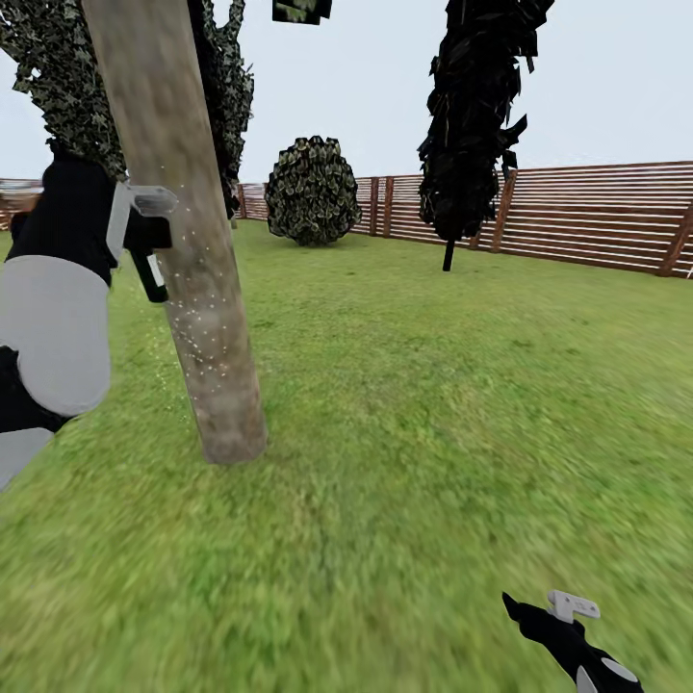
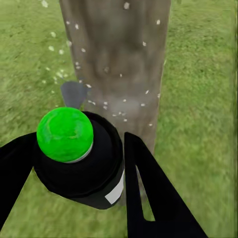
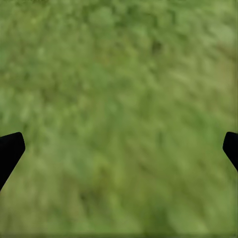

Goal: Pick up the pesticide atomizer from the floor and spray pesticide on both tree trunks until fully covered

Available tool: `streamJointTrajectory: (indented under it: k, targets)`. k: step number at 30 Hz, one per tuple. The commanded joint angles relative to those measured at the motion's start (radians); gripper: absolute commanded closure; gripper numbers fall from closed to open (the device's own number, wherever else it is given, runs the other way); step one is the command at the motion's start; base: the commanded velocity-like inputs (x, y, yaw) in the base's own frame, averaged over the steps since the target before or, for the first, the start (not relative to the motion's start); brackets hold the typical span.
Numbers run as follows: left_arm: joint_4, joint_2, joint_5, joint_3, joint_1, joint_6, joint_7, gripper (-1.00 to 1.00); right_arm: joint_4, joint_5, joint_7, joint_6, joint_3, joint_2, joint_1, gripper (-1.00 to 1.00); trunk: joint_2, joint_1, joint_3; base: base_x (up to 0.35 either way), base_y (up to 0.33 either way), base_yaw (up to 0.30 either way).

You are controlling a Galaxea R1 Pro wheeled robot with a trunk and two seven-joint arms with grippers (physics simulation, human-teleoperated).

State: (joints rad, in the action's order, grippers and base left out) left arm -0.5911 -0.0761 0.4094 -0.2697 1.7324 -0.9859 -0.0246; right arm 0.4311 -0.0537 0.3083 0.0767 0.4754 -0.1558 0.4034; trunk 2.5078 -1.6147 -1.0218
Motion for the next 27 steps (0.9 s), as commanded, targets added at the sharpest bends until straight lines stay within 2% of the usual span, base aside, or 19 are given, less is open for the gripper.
streamJointTrajectory:
  k: [1,3,7,9,12,16,17,19,21,24,27]
  targets:
    - [0.001,0.000,0.001,0.000,0.012,0.000,0.000,1.00,0.000,0.000,0.000,0.000,0.000,0.000,0.000,-1.00,0.000,0.000,0.000,0.000,0.000,0.000]
    - [0.003,0.002,0.001,0.017,0.037,-0.001,0.000,1.00,0.000,0.000,0.000,0.000,0.000,-0.001,0.000,-1.00,0.000,0.000,0.000,0.000,0.000,0.000]
    - [0.004,0.004,0.000,0.146,0.053,-0.006,0.000,1.00,0.000,0.000,0.000,0.000,0.000,-0.001,0.000,-1.00,0.000,0.000,0.000,0.000,0.000,0.000]
    - [0.006,0.005,0.000,0.171,0.055,-0.007,0.000,1.00,0.000,0.000,0.000,0.000,0.000,-0.001,0.000,-1.00,0.000,0.000,0.000,0.000,0.000,0.000]
    - [0.042,0.004,0.000,0.178,0.054,-0.007,0.000,1.00,0.000,0.000,0.000,0.000,-0.001,0.000,0.000,-1.00,0.000,0.000,0.000,0.000,0.000,0.000]
    - [0.193,-0.001,-0.001,0.178,0.050,-0.002,0.000,1.00,-0.001,0.000,0.000,0.000,-0.001,0.000,0.000,-1.00,0.000,0.000,0.000,0.000,0.000,0.000]
    - [0.219,-0.010,-0.001,0.178,0.049,-0.001,0.000,1.00,-0.001,0.000,0.000,0.000,-0.001,0.000,0.000,-1.00,0.000,0.000,0.000,0.000,0.000,0.000]
    - [0.273,-0.045,-0.001,0.178,0.046,0.007,-0.002,1.00,0.000,0.000,0.000,0.000,-0.001,0.000,0.000,-1.00,0.000,0.000,0.000,0.000,0.000,0.000]
    - [0.314,-0.059,-0.001,0.178,0.044,0.026,-0.003,1.00,-0.001,0.000,0.000,0.000,-0.001,0.000,0.000,-1.00,0.000,0.000,0.000,0.000,0.000,0.000]
    - [0.402,-0.094,-0.001,0.178,0.015,0.100,-0.002,1.00,-0.002,0.000,0.000,0.000,-0.001,0.001,0.000,-1.00,0.000,0.000,0.000,0.000,0.000,0.000]
    - [0.463,-0.114,-0.001,0.178,-0.004,0.151,-0.002,1.00,-0.002,0.000,0.000,0.000,-0.001,0.001,-0.001,-1.00,0.000,0.000,0.000,0.000,0.000,0.000]
